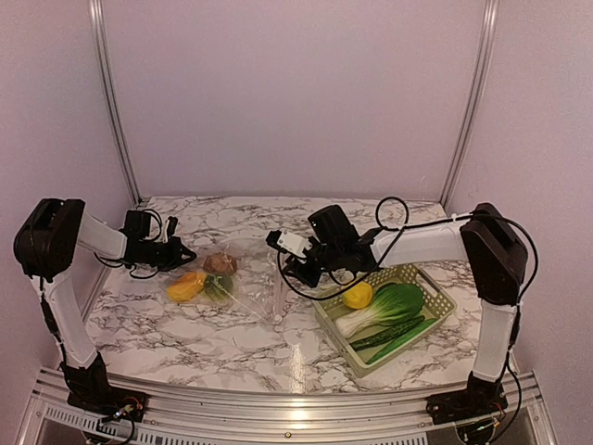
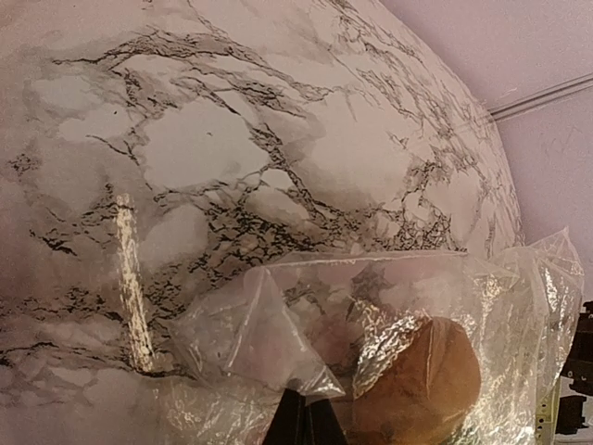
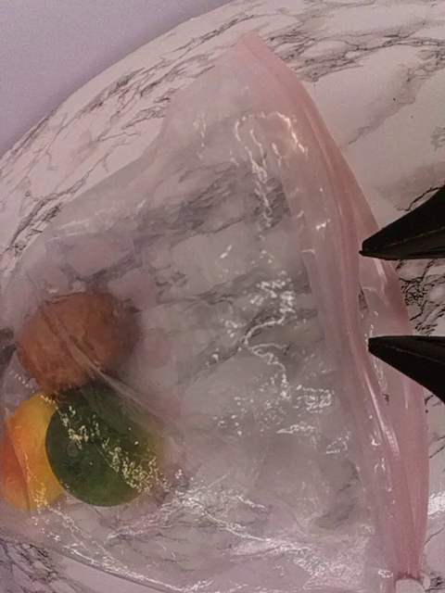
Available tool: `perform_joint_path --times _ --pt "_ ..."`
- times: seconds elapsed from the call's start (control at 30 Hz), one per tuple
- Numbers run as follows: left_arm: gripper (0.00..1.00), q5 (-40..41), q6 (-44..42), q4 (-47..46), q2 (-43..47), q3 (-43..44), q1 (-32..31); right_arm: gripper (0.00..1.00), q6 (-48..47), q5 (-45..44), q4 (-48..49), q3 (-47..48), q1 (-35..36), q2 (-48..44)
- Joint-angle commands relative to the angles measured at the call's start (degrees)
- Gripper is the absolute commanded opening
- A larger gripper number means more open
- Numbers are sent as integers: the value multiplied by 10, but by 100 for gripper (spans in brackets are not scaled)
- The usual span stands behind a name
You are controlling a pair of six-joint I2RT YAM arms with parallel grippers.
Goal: Open the zip-top bag and remove the fake food
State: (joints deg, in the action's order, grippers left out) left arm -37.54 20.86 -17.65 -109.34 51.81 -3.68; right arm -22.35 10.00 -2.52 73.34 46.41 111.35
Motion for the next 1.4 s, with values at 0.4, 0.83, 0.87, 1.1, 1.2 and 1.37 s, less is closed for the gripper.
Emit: perform_joint_path --times 0.4,0.83,0.87,1.1,1.2,1.37 --pt "0 -22 -14 26 -19 30 -5 37 -91 119 67 69 3 97" --pt "0 -1 20 -11 -21 4 -57 61 -28 133 169 101 70 164" --pt "0 2 23 -14 -20 0 -60 62 -15 134 184 100 71 167" --pt "0 32 66 -60 -4 -40 -67 69 55 148 262 93 79 183" --pt "0 49 84 -78 -3 -59 -73 71 76 141 286 91 80 192" --pt "0 53 103 -111 -11 -81 -79 77 94 132 321 84 83 201"
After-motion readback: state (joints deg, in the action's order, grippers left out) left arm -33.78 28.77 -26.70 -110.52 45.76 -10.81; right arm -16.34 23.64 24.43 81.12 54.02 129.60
